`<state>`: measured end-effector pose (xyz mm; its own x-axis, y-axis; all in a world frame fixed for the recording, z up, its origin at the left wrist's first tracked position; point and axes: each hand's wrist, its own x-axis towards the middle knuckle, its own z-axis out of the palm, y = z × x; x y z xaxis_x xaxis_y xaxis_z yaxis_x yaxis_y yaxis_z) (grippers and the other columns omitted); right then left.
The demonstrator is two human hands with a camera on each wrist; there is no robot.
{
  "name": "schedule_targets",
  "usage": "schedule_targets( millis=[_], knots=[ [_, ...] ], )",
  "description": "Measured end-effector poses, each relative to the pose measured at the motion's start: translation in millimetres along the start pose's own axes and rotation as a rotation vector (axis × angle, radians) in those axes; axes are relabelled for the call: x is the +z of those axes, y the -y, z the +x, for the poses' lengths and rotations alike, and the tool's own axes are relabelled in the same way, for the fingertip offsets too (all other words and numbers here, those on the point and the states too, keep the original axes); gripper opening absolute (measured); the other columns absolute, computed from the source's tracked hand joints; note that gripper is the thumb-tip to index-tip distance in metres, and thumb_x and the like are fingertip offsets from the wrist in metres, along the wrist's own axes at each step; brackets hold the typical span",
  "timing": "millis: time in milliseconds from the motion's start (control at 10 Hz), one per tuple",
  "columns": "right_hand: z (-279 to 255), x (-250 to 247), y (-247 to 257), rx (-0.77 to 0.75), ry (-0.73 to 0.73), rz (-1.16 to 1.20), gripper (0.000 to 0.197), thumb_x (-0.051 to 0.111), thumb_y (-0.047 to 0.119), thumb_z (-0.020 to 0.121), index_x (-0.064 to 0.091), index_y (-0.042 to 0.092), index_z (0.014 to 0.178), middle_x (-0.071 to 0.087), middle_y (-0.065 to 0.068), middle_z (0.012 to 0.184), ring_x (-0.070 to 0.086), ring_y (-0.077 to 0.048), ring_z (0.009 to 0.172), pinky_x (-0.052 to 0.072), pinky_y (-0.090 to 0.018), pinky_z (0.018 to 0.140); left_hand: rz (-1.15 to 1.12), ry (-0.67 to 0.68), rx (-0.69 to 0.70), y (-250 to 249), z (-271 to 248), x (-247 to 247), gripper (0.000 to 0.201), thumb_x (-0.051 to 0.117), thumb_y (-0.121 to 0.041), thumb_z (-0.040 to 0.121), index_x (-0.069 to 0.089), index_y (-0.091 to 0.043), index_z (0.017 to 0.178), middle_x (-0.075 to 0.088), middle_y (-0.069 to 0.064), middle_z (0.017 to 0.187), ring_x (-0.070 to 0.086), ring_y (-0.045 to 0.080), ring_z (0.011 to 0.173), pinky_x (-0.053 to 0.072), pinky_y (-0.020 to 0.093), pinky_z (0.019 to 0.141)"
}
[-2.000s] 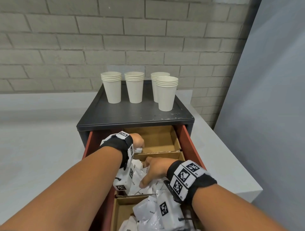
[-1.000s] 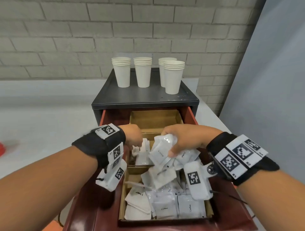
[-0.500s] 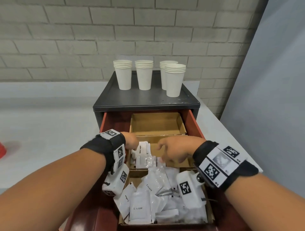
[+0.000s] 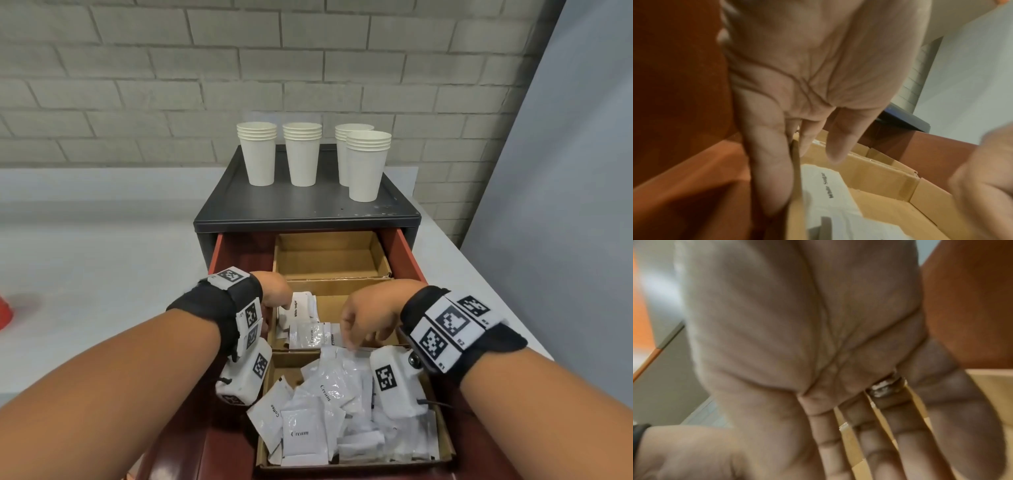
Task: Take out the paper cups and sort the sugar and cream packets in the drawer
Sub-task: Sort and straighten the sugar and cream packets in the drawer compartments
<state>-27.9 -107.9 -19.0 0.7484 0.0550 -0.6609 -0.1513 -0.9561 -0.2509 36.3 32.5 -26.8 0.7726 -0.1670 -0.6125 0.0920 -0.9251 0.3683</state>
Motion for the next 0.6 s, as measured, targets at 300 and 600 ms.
schedule_targets(
  millis=[300, 600],
  knots=[
    [34, 6, 21, 0.067, -0.070, 0.072, 0.042, 0.061, 0.035, 0.089, 0.060, 0.006, 0.120, 0.065, -0.006, 0.090, 0.057, -0.019, 0.074, 0.046, -0.027, 0.069, -0.239, 0.006, -0.025, 5, 9, -5, 0.041, 0.045, -0.020, 0.098, 0.043, 0.003, 0.132, 0.052, 0.027, 0.115, 0.055, 0.043, 0.112, 0.049, 0.046, 0.094],
    [49, 12, 26, 0.157, -0.112, 0.542, 0.027, 0.063, 0.015, 0.088, 0.058, -0.001, 0.110, 0.064, -0.016, 0.092, 0.059, -0.022, 0.073, 0.052, -0.041, 0.092, -0.367, -0.043, 0.005, 4, 12, 0, 0.054, 0.032, -0.037, 0.102, 0.027, -0.004, 0.145, 0.036, 0.023, 0.144, 0.044, 0.043, 0.124, 0.045, 0.048, 0.094]
  ],
)
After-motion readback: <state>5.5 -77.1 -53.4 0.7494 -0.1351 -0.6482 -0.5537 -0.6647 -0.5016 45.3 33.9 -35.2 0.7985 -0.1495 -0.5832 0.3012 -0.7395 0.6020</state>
